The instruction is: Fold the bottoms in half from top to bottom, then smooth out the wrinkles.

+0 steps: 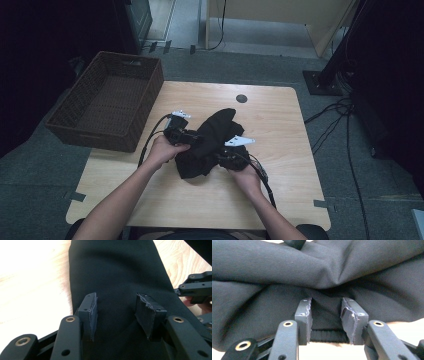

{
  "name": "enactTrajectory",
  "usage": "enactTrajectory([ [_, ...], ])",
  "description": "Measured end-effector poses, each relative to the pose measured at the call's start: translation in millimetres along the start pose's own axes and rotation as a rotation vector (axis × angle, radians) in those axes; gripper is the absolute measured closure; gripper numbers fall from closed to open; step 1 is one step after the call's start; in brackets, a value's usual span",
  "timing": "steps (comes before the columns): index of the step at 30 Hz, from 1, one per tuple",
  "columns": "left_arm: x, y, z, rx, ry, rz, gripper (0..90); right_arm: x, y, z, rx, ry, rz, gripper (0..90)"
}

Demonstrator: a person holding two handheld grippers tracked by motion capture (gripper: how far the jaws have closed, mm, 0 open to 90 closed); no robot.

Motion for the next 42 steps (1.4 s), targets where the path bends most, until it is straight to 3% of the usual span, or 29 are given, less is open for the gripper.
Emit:
enactTrajectory([
  [4, 5.3, 0.6, 1.7, -0.002, 0.016, 0.009, 50.5, -3.4, -13.0, 7.4, -0.019, -0.002, 0.0, 60.6],
  [5, 5.9, 1.9, 2.6, -0.009, 0.022, 0.009, 50.1, -3.4, -15.9, 11.9, -0.02, -0.027, 0.017, 58.7],
  [9, 4.6, 2.9, 2.9, -0.006, 0.014, 0.002, 49.1, -3.2, -12.3, 14.7, -0.016, -0.039, 0.027, 60.0],
  [10, 2.6, 1.9, 2.2, -0.001, 0.015, -0.009, 49.1, -3.0, -12.8, 11.8, -0.008, -0.007, 0.019, 61.3],
  [18, -8.3, -0.2, -3.1, 0.005, 0.014, -0.036, 50.3, 0.5, -20.9, 12.8, -0.033, -0.022, 0.008, 61.1],
  [19, -12.2, -1.9, -5.8, 0.016, 0.009, -0.048, 50.9, 2.8, -23.7, 14.3, -0.042, -0.027, 0.003, 61.1],
  [23, -16.2, -3.3, -10.6, 0.025, -0.031, -0.026, 50.5, 5.7, -25.8, 15.6, -0.051, -0.03, 0.001, 60.8],
  [24, -17.7, -3.2, -13.2, 0.021, -0.032, -0.029, 50.4, 4.9, -21.2, 17.8, -0.044, -0.057, 0.035, 58.9],
  [28, -19.1, -1.2, -15.7, 0.016, -0.017, -0.046, 50.3, -3.5, -10.0, 23.2, -0.052, -0.059, 0.036, 58.9],
  [29, -19.5, -0.2, -16.7, 0.015, -0.027, -0.036, 50.3, -11.9, -2.7, 29.2, -0.058, -0.059, 0.024, 58.4],
  [31, -19.7, -0.1, -17.3, 0.016, -0.033, -0.033, 50.2, -14.9, -0.6, 32.1, -0.065, -0.063, 0.018, 58.2],
  [34, -21.0, -1.8, -21.9, 0.036, -0.049, -0.03, 50.2, -30.9, 11.2, 50.5, -0.126, -0.097, -0.009, 58.7],
  [38, -21.6, -2.5, -23.4, 0.03, -0.055, -0.026, 50.2, -38.6, 10.8, 64.1, -0.137, -0.089, -0.031, 60.6],
  [42, -21.8, -3.0, -25.1, 0.036, -0.049, -0.032, 49.8, -38.2, -0.6, 84.2, -0.146, -0.089, -0.03, 62.2],
])
Point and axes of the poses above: each handheld gripper's, and its own axes: y roughly backward along the jaws, z roughly out of its top, x roughly to its left, the point moved 9 cm from there along -y, roughly forward along the jaws, and after that the axes turned 8 degrees about -z, right-handed, at the moved point
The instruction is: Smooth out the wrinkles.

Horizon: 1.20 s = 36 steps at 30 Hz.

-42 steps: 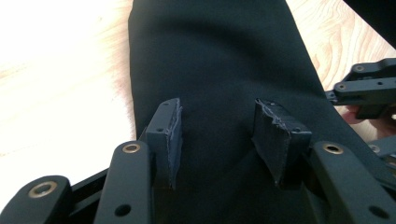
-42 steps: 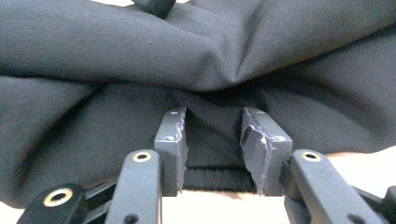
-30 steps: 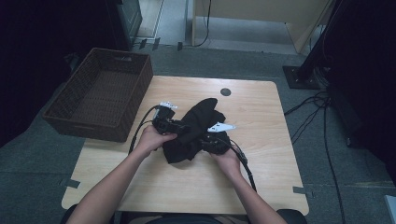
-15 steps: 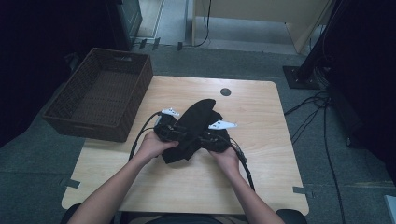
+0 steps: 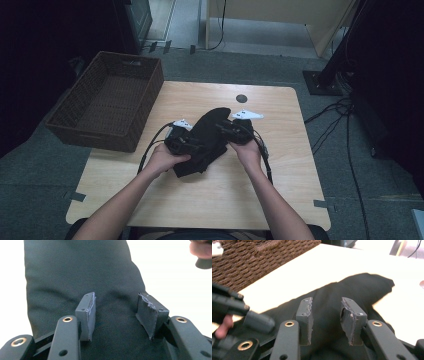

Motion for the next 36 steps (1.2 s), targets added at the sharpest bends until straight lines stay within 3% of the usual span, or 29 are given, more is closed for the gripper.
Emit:
enactTrajectory([
  [4, -0.2, -0.6, -0.2, -0.001, 0.0, 0.0, 49.8, 7.8, -15.8, 14.5, 0.001, 0.019, 0.011, 64.2],
  [5, -0.5, 0.5, -0.3, -0.003, -0.003, 0.001, 49.8, 9.2, -26.8, 16.3, 0.015, 0.039, 0.0, 66.6],
  [7, -1.1, 1.4, -1.1, 0.001, 0.0, -0.004, 49.8, 8.4, -32.0, 13.7, 0.032, 0.035, -0.006, 67.6],
  [8, -2.0, 4.0, -3.0, 0.001, 0.006, -0.008, 49.6, 5.9, -38.9, 1.3, 0.088, 0.039, -0.007, 68.9],
  [9, -2.3, 5.8, -4.5, 0.005, 0.003, -0.01, 49.3, 4.6, -39.9, -3.3, 0.097, 0.047, -0.009, 69.2],
  [15, -2.6, 17.8, -14.7, -0.004, 0.036, -0.017, 48.7, -5.6, -34.6, -35.6, 0.146, 0.064, -0.036, 70.7],
  [19, -2.8, 23.4, -24.4, -0.011, 0.053, -0.007, 48.6, -7.7, -31.8, -47.3, 0.157, 0.06, -0.043, 70.9],
  [25, -1.1, 22.3, -36.5, -0.015, 0.076, 0.034, 48.5, -4.2, -29.6, -55.6, 0.148, 0.083, -0.044, 71.7],
  [30, 3.9, 20.0, -38.4, -0.017, 0.09, 0.054, 48.6, -5.4, -27.6, -59.0, 0.141, 0.063, -0.035, 72.2],
  [36, 7.0, 17.7, -38.5, -0.012, 0.072, 0.095, 48.6, -7.0, -27.7, -59.6, 0.13, 0.086, -0.038, 72.9],
])
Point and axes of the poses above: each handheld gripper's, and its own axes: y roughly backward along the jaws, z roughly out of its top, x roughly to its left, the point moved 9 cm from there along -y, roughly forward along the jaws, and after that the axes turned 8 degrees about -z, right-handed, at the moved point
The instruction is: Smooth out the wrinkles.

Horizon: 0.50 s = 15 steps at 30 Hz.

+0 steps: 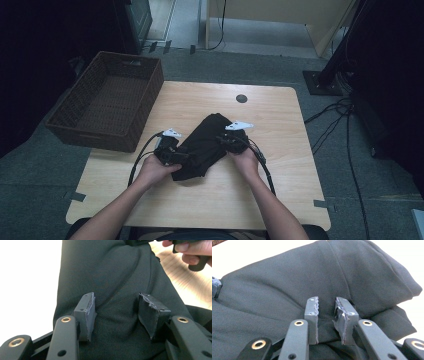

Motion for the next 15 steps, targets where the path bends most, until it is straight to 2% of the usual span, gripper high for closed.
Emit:
enactTrajectory([
  [3, -0.5, 1.0, 0.6, -0.002, 0.012, -0.001, 48.6, -1.3, -1.1, 0.0, -0.002, 0.007, -0.005, 74.6],
  [4, -2.0, 4.3, 0.9, -0.002, 0.021, -0.019, 48.5, -1.5, -1.4, -0.1, -0.003, 0.0, -0.008, 74.7],
  [9, -5.6, 17.7, 3.5, -0.022, 0.032, -0.036, 42.9, -2.0, 3.1, 2.0, 0.002, -0.035, -0.015, 71.2],
  [10, -7.1, 21.2, 4.2, -0.028, 0.029, -0.035, 42.9, -2.0, 6.0, 3.9, 0.005, -0.056, -0.003, 68.8],
  [11, -8.3, 23.1, 4.2, -0.03, 0.024, -0.033, 42.8, -0.8, 14.6, 11.0, -0.025, -0.075, 0.004, 67.1],
  [13, -11.8, 23.7, 3.0, -0.026, 0.021, -0.039, 42.8, 0.3, 17.3, 12.9, -0.034, -0.072, 0.003, 66.6],
  [15, -16.3, 22.6, 0.4, -0.013, 0.0, -0.034, 42.7, 7.0, 24.9, 15.7, -0.042, -0.064, 0.016, 65.2],
])
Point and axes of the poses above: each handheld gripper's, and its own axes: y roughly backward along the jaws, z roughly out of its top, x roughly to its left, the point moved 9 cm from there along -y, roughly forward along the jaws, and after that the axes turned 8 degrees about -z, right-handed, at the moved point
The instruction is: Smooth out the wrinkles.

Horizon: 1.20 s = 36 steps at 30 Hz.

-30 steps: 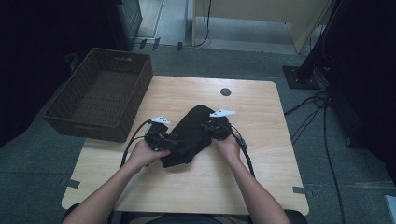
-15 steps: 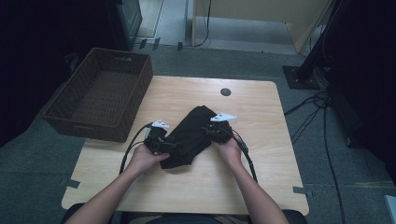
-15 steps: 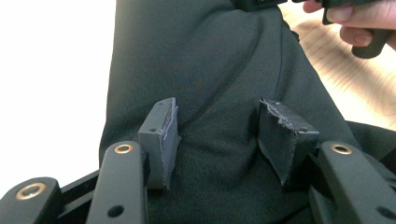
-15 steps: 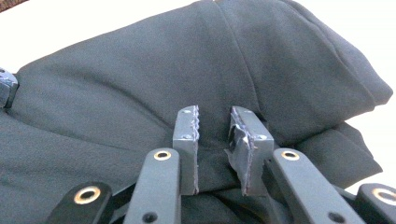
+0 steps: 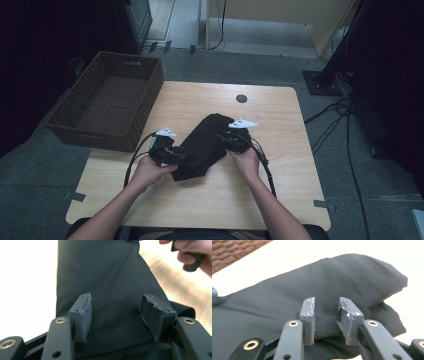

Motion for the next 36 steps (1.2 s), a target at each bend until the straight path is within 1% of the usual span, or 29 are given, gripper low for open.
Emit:
enactTrajectory([
  [1, -1.6, -0.7, -0.5, -0.004, -0.005, 0.0, 42.4, 3.7, 2.5, 0.4, -0.008, 0.002, 0.007, 64.6],
  [2, -2.9, -2.1, -1.6, -0.002, -0.019, 0.014, 41.6, 11.4, 6.0, -1.4, -0.018, 0.009, 0.022, 61.9],
  [3, -3.1, -3.0, -2.5, 0.002, -0.03, 0.022, 41.0, 14.4, 6.6, -2.7, -0.017, 0.009, 0.028, 60.1],
  [4, -3.4, -4.4, -3.9, 0.01, -0.037, 0.026, 41.0, 14.4, 6.6, -2.7, -0.017, 0.009, 0.028, 60.1],
  [5, -4.9, -8.0, -6.5, 0.014, -0.034, 0.013, 37.4, 22.6, 6.5, -7.1, -0.015, 0.006, 0.04, 56.7],
  [6, -5.3, -9.0, -7.6, 0.015, -0.037, 0.012, 36.5, 25.5, 6.2, -8.9, -0.012, 0.007, 0.048, 56.6],
  [7, -5.3, -9.0, -7.6, 0.015, -0.037, 0.012, 36.0, 28.1, 5.4, -11.3, -0.01, 0.017, 0.048, 55.6],
  [8, -6.0, -10.0, -8.4, 0.002, -0.044, 0.01, 35.3, 29.9, 4.6, -13.7, -0.011, 0.034, 0.043, 54.5],
  [9, -6.0, -10.0, -8.4, 0.002, -0.044, 0.01, 33.9, 29.9, 4.6, -13.7, -0.011, 0.034, 0.043, 54.5],
  [10, -6.3, -10.2, -10.0, 0.002, -0.045, 0.004, 32.1, 33.1, 3.0, -20.2, -0.007, 0.055, 0.031, 52.4],
  [11, -6.3, -10.2, -10.0, 0.002, -0.045, 0.004, 30.9, 34.1, 2.8, -22.3, -0.005, 0.053, 0.035, 51.2],
  [12, -6.3, -10.3, -10.6, 0.001, -0.046, 0.002, 30.9, 34.1, 2.8, -22.3, -0.005, 0.053, 0.035, 51.2],
  [13, -6.9, -10.6, -13.3, 0.008, -0.052, -0.006, 28.2, 34.4, 2.2, -27.5, -0.008, 0.042, 0.043, 50.2],
  [14, -6.8, -10.6, -14.7, 0.011, -0.058, 0.002, 28.0, 34.0, 2.1, -28.5, -0.012, 0.039, 0.043, 50.2],
  [17, -6.5, -12.2, -16.8, 0.014, -0.062, 0.008, 27.8, 33.5, 1.9, -30.4, -0.011, 0.048, 0.042, 50.5],
  [18, -6.4, -14.2, -18.0, 0.015, -0.058, 0.009, 27.8, 34.3, 0.4, -32.3, -0.006, 0.069, 0.033, 51.0],
  [19, -6.0, -15.1, -18.5, 0.01, -0.063, 0.01, 27.8, 34.6, -0.5, -32.9, -0.009, 0.081, 0.027, 51.1],
  [20, -6.0, -15.1, -18.5, 0.01, -0.063, 0.01, 27.9, 34.6, -0.5, -32.9, -0.009, 0.081, 0.027, 51.1],
  [21, -5.1, -15.9, -19.3, -0.001, -0.058, 0.006, 27.9, 33.8, -0.7, -34.5, -0.014, 0.085, 0.026, 51.8],
  [24, -4.7, -16.6, -20.1, -0.005, -0.06, 0.009, 27.7, 33.6, -0.8, -35.6, -0.02, 0.08, 0.027, 52.8],
  [27, -4.4, -19.0, -21.7, -0.012, -0.081, 0.025, 27.7, 32.6, -1.5, -36.9, -0.031, 0.083, 0.022, 54.8],
  [28, -4.7, -19.7, -21.9, -0.018, -0.081, 0.03, 27.8, 31.9, -1.7, -37.7, -0.037, 0.087, 0.016, 56.2],
  [29, -4.8, -20.1, -22.6, -0.02, -0.09, 0.035, 27.8, 31.8, -1.8, -38.0, -0.041, 0.084, 0.014, 56.5],
  [33, -4.2, -20.1, -23.0, -0.026, -0.092, 0.036, 27.9, 31.8, -1.6, -39.0, -0.052, 0.074, 0.005, 56.8],
  [35, -5.0, -18.5, -21.8, -0.022, -0.092, 0.034, 27.4, 31.6, -1.3, -38.8, -0.053, 0.066, 0.004, 56.7],
  [36, -5.7, -16.6, -19.7, -0.028, -0.082, 0.024, 26.9, 31.8, -0.6, -38.4, -0.048, 0.054, 0.009, 56.3],
])
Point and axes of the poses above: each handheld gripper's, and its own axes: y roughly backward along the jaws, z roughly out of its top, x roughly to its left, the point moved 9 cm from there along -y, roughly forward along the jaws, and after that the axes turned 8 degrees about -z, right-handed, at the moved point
